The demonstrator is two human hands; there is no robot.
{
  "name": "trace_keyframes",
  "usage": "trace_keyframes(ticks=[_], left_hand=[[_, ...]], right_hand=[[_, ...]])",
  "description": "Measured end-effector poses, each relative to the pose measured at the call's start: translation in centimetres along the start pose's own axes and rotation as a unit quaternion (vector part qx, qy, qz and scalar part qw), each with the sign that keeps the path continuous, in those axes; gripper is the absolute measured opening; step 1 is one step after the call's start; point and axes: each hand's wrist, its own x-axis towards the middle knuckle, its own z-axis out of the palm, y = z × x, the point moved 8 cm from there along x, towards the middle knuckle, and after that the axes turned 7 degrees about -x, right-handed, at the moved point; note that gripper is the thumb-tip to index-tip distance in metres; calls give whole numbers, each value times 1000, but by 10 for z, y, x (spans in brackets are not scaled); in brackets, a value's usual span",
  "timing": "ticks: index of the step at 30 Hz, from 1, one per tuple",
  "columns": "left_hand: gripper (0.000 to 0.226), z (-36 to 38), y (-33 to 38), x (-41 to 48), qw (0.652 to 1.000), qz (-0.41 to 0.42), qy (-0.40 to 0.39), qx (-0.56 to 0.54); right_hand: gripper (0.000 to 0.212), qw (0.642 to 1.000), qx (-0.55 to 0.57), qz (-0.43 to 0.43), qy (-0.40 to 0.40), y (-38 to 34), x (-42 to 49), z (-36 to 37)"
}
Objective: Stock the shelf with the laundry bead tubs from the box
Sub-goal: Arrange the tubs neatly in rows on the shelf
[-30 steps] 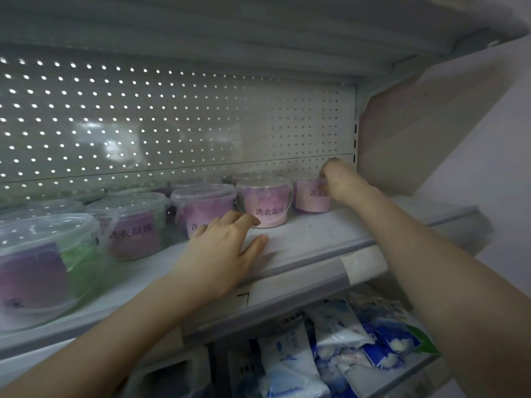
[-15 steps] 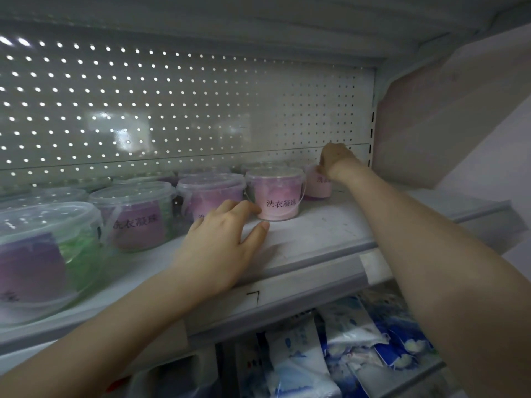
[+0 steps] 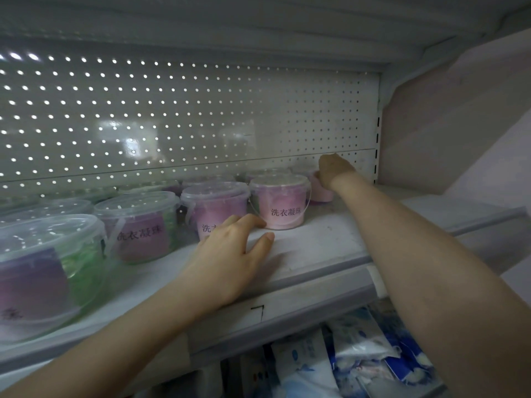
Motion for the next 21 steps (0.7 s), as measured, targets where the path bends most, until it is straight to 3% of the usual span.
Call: trace_keyframes(ticks=[3,11,16,21], left_hand=[[34,1,0,0,1000,3,-2,5],[33,0,-1,3,1000,11,5,-13],[34,1,-2,3,1000,11,9,-16],[28,-15,4,-1,997,22,57,-43]], right_hand=[[20,1000,11,5,5,-5,-2,1],[36,997,32,8,-71,-7,-21,8],[52,998,63,-12,-24,-8,-38,-12],[43,990,116,-52,65,-6,-73,-38]])
